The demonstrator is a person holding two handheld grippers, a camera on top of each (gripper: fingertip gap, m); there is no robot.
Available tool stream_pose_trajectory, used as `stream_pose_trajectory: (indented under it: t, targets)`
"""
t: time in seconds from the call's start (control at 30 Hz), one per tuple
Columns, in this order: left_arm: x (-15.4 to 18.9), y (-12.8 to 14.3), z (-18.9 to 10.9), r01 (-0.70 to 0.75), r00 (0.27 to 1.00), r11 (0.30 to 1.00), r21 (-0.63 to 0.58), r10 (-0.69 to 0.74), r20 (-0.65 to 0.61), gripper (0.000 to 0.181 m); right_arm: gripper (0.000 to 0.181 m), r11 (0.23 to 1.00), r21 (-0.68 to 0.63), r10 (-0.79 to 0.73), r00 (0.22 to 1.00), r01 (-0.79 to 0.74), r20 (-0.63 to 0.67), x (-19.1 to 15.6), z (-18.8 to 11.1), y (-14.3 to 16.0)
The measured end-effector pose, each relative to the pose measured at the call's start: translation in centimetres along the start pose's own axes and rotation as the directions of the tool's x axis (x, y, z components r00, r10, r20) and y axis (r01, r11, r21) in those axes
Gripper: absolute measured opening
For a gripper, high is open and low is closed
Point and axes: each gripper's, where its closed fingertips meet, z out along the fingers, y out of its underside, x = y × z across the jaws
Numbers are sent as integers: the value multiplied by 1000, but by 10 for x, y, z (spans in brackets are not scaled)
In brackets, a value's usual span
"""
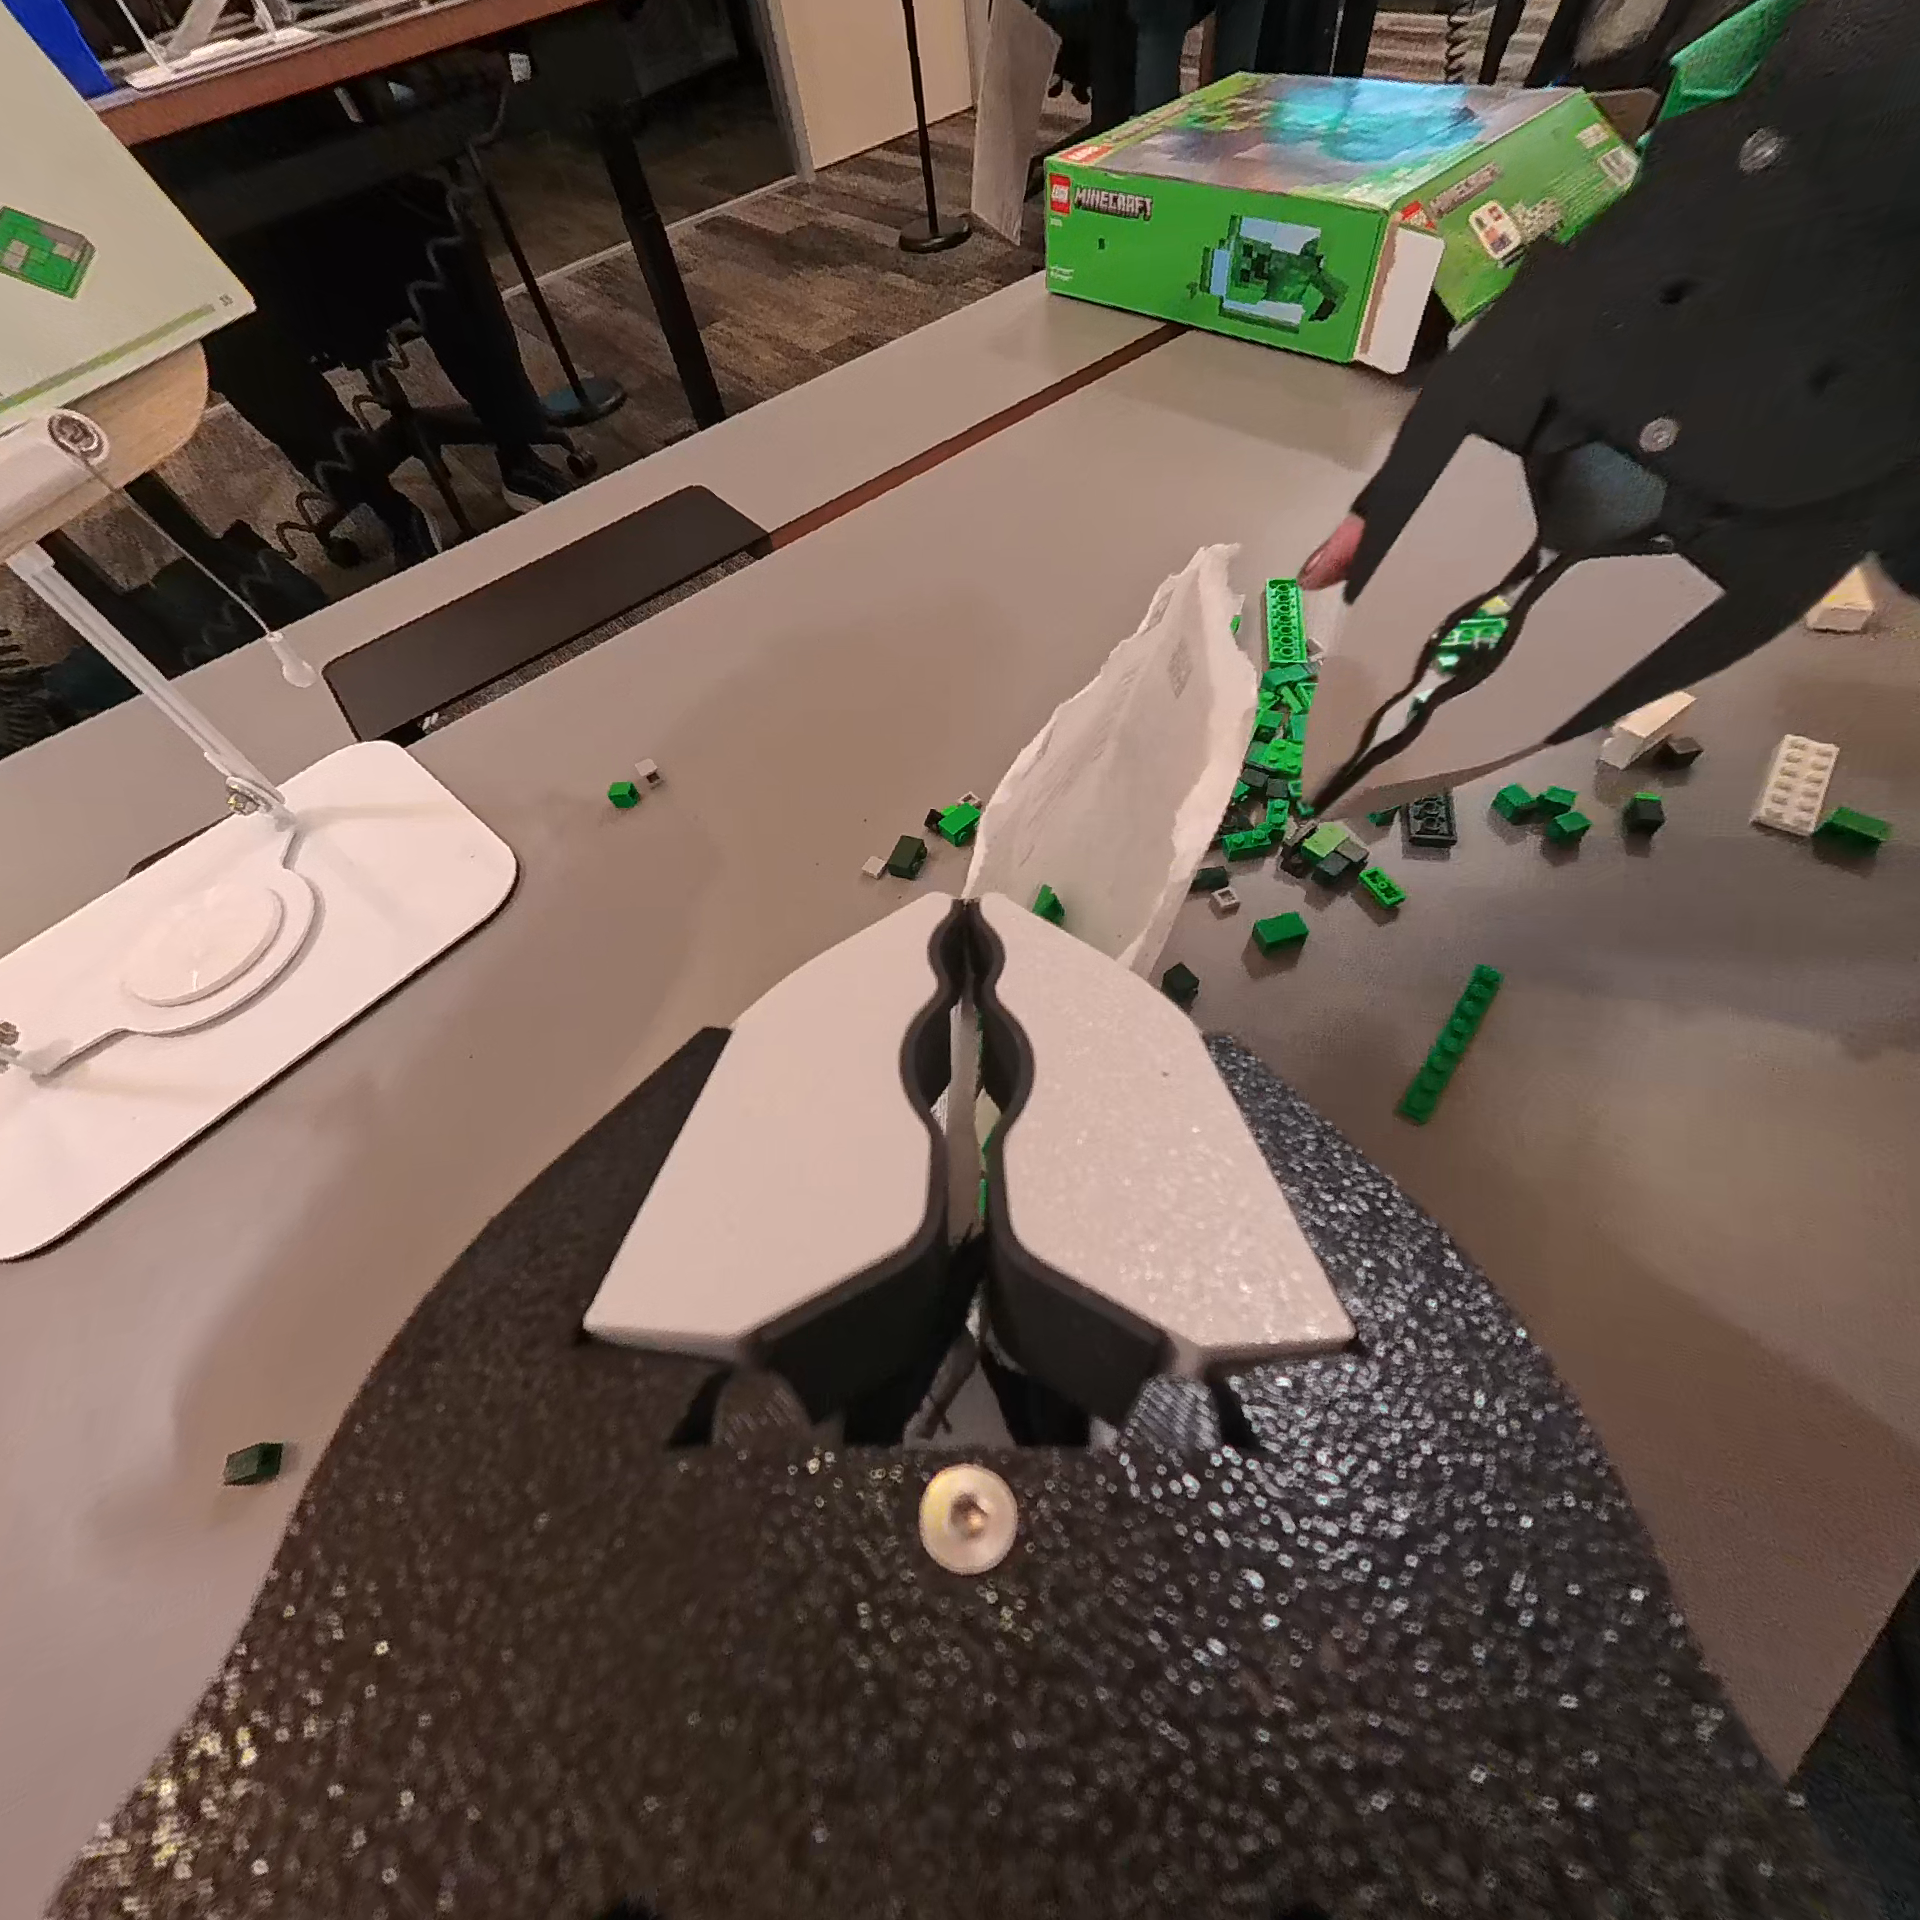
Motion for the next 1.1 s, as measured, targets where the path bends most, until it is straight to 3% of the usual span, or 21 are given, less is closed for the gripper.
stream_pose_trajectory:
  t: [0.27,0.43,0.97,1.1]
  targets:
    - [1,-2,-1,-5,1000,1000,4,5,-2,0,4,982,-189,58,985,-26,163,-9,38,36]
    - [-1,-2,-3,2,1000,1000,10,-2,0,0,6,963,-262,110,975,-57,193,-8,47,47]
    - [1,-1,-1,2,1000,1000,5,-2,-10,0,9,983,-158,121,978,-94,172,0,55,37]
    - [0,0,0,3,1000,1000,4,-3,-9,0,9,994,-83,81,993,-74,91,5,27,19]
